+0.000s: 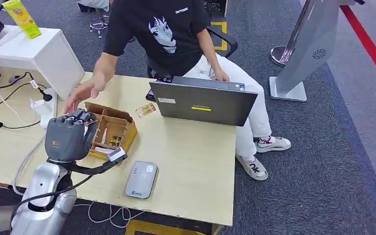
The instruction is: Pass the card to the sensor for recognition and then transmit it.
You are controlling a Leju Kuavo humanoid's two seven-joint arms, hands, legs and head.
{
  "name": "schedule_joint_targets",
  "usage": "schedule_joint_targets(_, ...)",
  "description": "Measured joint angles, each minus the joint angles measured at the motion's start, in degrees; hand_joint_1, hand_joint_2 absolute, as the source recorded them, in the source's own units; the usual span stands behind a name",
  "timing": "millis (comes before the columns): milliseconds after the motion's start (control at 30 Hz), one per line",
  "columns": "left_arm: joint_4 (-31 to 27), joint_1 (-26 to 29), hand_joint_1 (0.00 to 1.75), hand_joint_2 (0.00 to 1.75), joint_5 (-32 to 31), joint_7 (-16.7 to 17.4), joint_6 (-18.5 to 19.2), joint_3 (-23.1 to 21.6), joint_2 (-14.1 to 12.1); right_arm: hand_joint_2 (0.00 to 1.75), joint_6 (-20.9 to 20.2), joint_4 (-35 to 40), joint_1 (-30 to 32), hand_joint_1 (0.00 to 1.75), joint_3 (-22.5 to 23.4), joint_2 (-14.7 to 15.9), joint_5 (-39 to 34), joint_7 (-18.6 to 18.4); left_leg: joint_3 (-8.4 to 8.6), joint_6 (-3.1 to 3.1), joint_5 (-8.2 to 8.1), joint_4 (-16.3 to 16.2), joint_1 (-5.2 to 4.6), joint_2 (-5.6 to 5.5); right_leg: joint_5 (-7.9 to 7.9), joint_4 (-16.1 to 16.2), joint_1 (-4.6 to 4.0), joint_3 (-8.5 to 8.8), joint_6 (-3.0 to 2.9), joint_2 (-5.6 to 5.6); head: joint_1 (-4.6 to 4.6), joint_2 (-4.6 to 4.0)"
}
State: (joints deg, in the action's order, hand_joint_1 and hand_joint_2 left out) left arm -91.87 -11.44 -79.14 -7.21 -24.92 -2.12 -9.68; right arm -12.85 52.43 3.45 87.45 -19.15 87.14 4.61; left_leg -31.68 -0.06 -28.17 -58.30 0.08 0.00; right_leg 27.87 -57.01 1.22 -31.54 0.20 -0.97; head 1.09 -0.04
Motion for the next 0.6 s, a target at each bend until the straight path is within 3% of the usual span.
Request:
schedule_joint_targets(467,0.4,-0.3,1.75,1.75,-0.7,-0.5,-0.3,1.5,0.3,1.75,0.0,0.0,0.0,0.00,0.0,0.0,-0.1,-0.2,-0.01,0.00,0.00,0.0,-0.01,0.00,0.00,0.0,0.01,0.00,0.00,0.00,0.00,0.00)
schedule_joint_targets(500,0.5,-0.3,0.09,1.75,-0.8,-0.5,-0.3,1.5,0.3,1.75,0.0,0.0,0.0,0.00,0.0,0.0,-0.1,-0.2,-0.02,0.00,0.00,0.0,-0.01,0.00,0.00,0.0,0.00,0.00,0.00,0.00,0.00,0.00)
schedule_joint_targets(533,0.6,-0.3,0.00,1.75,-1.0,-0.5,-0.3,1.5,0.3,1.75,0.0,0.0,0.0,0.00,0.0,0.0,-0.1,-0.2,-0.01,0.00,0.00,0.0,-0.01,0.00,0.00,0.0,0.00,0.00,0.00,0.00,-0.02,0.00)
schedule_joint_targets(600,0.8,-0.3,0.00,1.75,-1.0,-0.5,-0.3,1.6,0.3,1.75,0.0,0.0,0.0,0.00,0.0,0.0,-0.1,-0.2,-0.01,0.00,0.00,0.0,-0.01,0.00,0.00,0.0,0.00,0.00,0.00,0.00,0.00,0.00)
